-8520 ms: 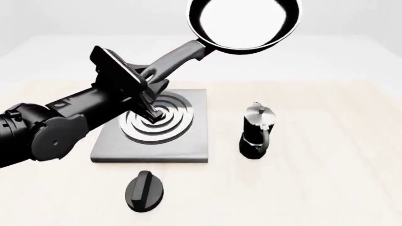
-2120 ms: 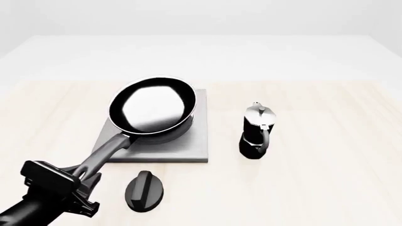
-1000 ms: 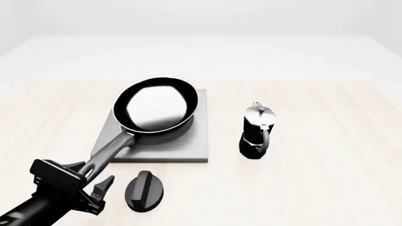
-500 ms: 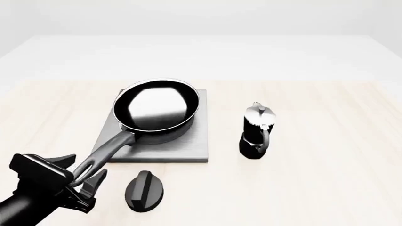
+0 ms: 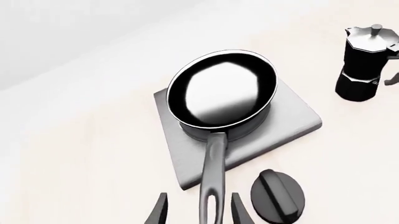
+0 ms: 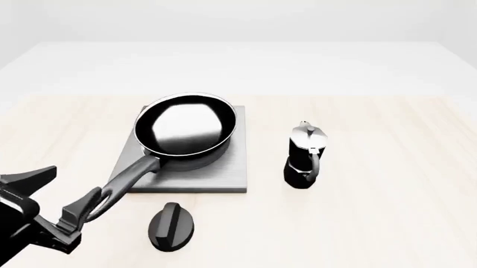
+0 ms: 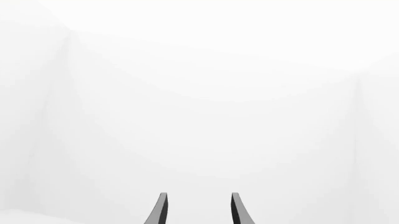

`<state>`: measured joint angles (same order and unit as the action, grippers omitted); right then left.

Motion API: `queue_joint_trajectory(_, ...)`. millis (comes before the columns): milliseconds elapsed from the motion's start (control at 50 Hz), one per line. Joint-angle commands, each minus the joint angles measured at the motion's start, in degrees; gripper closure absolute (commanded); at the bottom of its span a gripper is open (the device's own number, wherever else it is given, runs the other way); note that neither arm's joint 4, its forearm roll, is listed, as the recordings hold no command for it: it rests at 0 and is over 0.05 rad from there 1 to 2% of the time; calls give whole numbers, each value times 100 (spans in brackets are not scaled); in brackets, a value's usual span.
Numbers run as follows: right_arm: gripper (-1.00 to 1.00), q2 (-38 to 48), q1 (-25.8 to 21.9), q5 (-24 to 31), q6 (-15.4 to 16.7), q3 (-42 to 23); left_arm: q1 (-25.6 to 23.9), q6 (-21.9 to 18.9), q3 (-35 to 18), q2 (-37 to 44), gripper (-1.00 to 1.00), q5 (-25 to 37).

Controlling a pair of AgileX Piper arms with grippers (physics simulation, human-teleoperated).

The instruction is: Put the frying pan on the stove.

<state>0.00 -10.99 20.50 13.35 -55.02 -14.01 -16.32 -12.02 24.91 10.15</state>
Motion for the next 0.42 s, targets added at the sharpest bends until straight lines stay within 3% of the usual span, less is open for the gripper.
queue_joint_trajectory(20,-100,0,-12,69,7,-81,92,-156,-712,-1133,-100,1199)
queue_joint_trajectory(420,-100,0,-12,85,2,-137,404,-209,-2119,-2080,-100,2249)
